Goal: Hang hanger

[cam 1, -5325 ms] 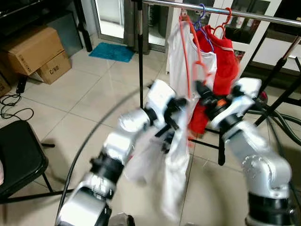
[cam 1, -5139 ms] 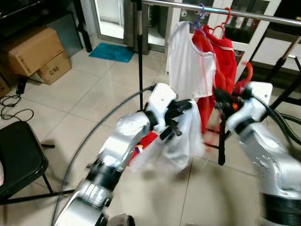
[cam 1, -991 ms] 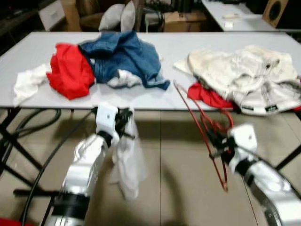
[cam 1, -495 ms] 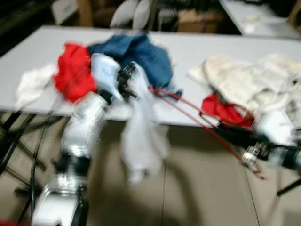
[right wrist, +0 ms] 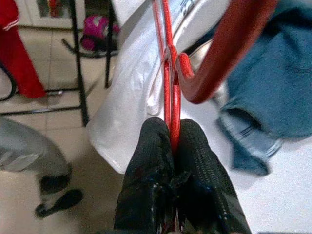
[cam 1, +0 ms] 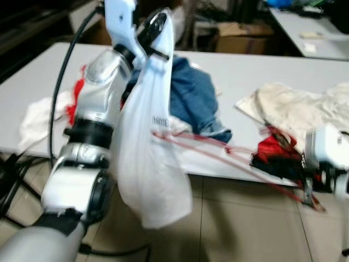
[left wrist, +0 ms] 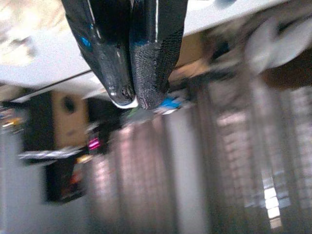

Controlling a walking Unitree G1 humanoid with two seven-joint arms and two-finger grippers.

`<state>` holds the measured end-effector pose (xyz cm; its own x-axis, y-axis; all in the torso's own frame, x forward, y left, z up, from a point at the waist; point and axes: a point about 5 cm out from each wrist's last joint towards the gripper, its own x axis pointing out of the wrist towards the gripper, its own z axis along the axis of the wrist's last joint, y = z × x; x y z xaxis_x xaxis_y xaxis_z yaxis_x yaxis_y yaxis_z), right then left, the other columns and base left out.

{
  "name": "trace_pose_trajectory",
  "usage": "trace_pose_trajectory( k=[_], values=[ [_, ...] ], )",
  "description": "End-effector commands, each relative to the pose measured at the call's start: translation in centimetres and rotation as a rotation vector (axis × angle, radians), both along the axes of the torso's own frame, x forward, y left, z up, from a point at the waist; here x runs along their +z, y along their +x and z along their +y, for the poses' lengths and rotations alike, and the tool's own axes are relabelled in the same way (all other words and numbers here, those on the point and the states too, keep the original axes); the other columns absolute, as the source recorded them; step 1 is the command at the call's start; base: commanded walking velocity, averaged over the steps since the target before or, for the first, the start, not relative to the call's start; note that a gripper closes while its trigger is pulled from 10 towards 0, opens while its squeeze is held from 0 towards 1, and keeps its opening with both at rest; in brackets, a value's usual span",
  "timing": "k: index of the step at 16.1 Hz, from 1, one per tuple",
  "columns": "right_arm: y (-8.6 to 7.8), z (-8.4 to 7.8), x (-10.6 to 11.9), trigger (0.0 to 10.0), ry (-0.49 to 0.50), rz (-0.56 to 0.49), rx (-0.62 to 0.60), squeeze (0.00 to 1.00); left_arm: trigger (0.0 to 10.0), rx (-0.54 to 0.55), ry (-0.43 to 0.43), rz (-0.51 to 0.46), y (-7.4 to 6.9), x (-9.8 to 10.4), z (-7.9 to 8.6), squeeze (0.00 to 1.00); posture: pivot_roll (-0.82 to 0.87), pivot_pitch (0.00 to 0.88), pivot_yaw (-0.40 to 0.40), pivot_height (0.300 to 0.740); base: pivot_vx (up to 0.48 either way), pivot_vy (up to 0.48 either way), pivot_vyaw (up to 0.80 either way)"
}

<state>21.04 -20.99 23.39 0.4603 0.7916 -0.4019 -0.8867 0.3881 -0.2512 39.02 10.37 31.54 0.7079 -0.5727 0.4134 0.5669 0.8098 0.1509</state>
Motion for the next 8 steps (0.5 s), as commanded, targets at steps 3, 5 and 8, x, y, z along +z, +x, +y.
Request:
trace_pose_trajectory(
  k=[3,5,8],
  values=[
    [4.2,0.9,-0.7,10.0,-0.018,-0.098,-0.091,0.00,10.0,-0.128,-0.068,-0.151,-1.3,4.9,-1.8,0.00,-0.14,0.000,0.064,0.740,0.454,0.000,0.00],
    [8.5,0.6,1.0,10.0,-0.053,-0.269,-0.236,0.00,10.0,-0.179,-0.131,-0.215,-2.2,7.4,-1.7,0.00,-0.14,0.000,0.063,0.740,0.452,0.000,0.00],
    [13.0,-0.9,9.0,10.0,-0.106,-0.750,-0.461,0.00,10.0,-0.178,-0.213,-0.379,-4.5,13.0,1.1,0.00,-0.12,0.000,0.042,0.740,0.453,0.000,0.00]
  ],
)
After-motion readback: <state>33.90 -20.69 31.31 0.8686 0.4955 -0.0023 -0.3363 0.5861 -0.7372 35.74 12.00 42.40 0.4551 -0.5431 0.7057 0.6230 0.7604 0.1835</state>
